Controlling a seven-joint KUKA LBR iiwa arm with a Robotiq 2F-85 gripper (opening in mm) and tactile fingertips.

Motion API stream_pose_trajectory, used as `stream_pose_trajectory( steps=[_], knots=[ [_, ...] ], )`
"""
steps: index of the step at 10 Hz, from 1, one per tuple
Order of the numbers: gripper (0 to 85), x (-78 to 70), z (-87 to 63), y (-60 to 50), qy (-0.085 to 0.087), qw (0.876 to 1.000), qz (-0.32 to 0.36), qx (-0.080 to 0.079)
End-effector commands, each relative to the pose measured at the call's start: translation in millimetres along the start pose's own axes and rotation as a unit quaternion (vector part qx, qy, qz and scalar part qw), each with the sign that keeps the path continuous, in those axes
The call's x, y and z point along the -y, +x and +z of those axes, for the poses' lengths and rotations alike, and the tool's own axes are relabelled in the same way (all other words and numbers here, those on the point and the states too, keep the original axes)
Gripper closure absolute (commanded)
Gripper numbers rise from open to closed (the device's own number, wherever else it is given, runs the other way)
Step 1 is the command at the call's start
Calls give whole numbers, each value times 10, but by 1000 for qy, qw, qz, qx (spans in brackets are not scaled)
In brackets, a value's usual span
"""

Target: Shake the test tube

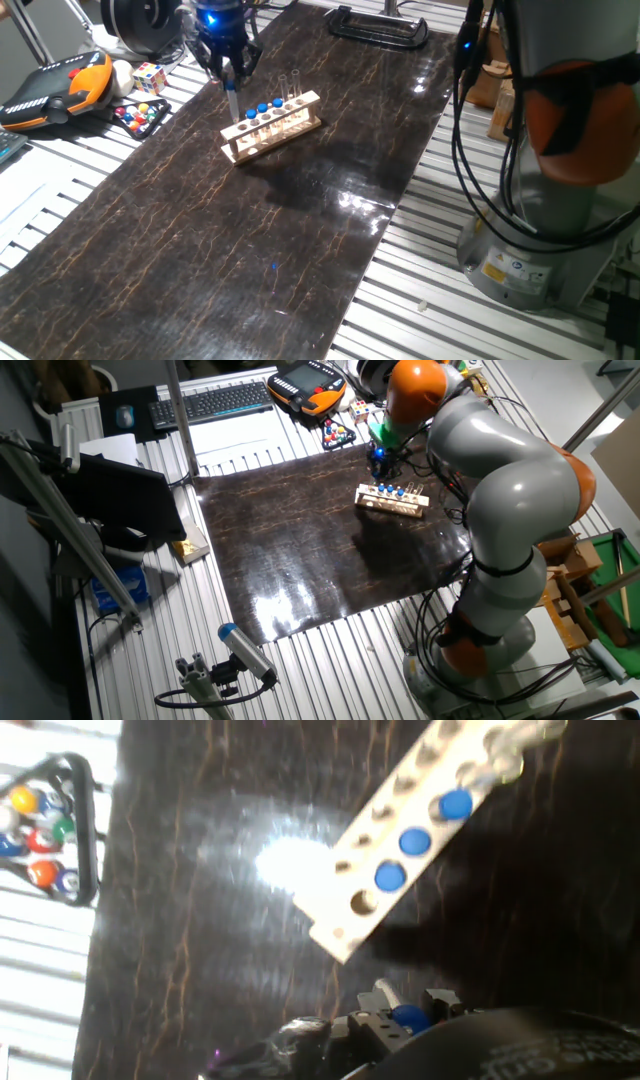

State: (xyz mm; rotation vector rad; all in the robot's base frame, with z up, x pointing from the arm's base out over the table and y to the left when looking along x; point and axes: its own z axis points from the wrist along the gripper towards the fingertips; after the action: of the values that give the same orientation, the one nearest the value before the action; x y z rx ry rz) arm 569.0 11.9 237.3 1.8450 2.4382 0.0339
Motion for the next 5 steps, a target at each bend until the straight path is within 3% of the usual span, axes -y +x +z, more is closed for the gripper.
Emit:
stream_pose_trajectory(
  steps=[1,3,4,5],
  knots=[
    [843,1,-1,-5,0,995,-10,103],
    [843,-1,-2,39,4,994,-20,111],
    [843,-2,-2,75,5,994,-25,103],
    [843,-9,7,124,8,996,-29,82]
  ],
)
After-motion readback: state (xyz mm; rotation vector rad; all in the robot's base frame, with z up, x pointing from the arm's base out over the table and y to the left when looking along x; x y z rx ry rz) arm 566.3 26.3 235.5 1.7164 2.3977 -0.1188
